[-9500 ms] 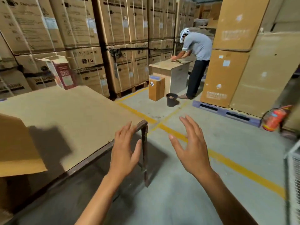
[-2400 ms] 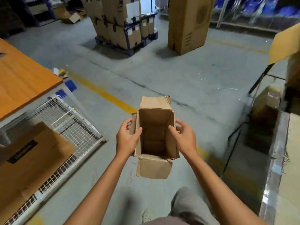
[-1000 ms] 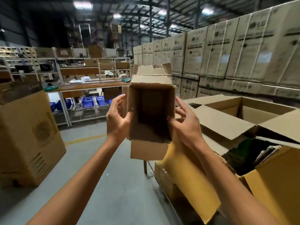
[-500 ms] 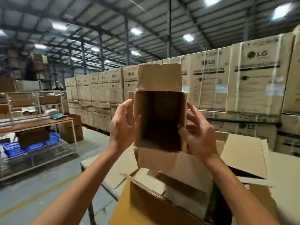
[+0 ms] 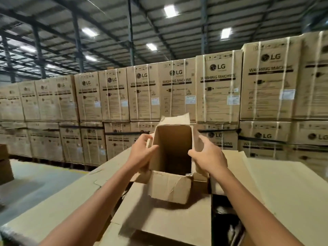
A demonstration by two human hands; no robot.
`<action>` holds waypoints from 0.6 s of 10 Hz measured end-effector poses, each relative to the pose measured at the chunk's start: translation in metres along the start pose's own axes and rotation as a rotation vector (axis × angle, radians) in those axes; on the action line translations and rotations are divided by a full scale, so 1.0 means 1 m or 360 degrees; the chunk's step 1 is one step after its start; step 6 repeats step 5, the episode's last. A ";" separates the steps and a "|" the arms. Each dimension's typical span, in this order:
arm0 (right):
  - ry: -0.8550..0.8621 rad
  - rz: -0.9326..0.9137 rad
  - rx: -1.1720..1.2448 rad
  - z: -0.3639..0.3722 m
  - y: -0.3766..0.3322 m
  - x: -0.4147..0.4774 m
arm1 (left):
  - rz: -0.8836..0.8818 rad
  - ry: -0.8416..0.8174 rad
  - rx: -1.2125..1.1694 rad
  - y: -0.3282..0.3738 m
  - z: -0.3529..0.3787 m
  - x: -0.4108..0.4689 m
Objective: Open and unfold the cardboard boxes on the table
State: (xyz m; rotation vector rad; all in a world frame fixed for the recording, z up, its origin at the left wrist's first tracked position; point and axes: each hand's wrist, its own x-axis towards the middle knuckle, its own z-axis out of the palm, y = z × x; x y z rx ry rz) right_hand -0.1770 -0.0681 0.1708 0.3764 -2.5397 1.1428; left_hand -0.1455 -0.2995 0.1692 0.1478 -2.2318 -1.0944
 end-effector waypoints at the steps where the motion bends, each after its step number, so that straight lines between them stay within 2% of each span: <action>1: -0.0110 0.0195 -0.0350 0.026 0.018 0.005 | -0.0138 -0.0260 0.0198 -0.025 0.026 0.010; 2: -0.0218 0.0290 -0.0775 0.048 0.033 0.002 | -0.0166 -0.0570 0.0642 -0.053 0.051 0.011; 3: -0.0257 0.0223 -0.1073 0.056 0.034 -0.002 | -0.0129 -0.0764 0.0909 -0.066 0.068 0.013; 4: -0.0241 0.0275 -0.1064 0.059 0.036 -0.001 | 0.0045 -0.0665 0.0925 -0.070 0.067 0.015; 5: -0.0022 0.0277 -0.0953 0.058 0.027 -0.003 | 0.0304 -0.0398 0.0997 -0.071 0.056 0.014; 6: -0.0022 0.0277 -0.0953 0.058 0.027 -0.003 | 0.0304 -0.0398 0.0997 -0.071 0.056 0.014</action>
